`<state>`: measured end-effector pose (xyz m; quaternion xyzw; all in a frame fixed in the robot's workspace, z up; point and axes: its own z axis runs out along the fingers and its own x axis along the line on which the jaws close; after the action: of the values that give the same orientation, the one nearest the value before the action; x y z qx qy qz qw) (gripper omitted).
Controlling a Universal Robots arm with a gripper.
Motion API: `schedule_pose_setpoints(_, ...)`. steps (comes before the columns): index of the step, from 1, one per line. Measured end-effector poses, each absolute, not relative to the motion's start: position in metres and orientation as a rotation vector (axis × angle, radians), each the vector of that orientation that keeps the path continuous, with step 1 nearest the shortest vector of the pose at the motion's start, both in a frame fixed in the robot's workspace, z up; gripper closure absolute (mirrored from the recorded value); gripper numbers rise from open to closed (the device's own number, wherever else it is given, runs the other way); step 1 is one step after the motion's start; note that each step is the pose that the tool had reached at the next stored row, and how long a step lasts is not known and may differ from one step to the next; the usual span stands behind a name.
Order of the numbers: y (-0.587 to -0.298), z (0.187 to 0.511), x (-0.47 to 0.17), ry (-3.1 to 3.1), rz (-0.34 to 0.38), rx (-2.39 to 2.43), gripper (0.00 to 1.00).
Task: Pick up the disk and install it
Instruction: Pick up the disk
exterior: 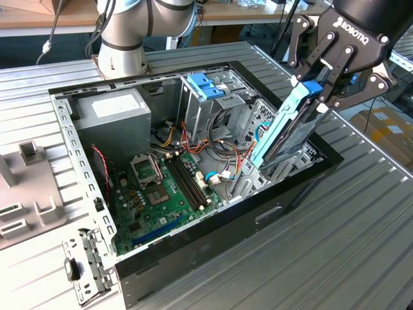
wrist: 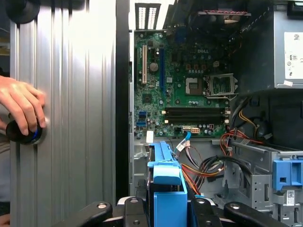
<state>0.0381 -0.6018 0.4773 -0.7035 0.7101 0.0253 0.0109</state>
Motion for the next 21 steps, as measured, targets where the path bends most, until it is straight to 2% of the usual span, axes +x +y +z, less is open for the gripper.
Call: schedule_pose_setpoints(21,-0.614,0.477,0.107,2.207,0.131,-2.186,0.63)
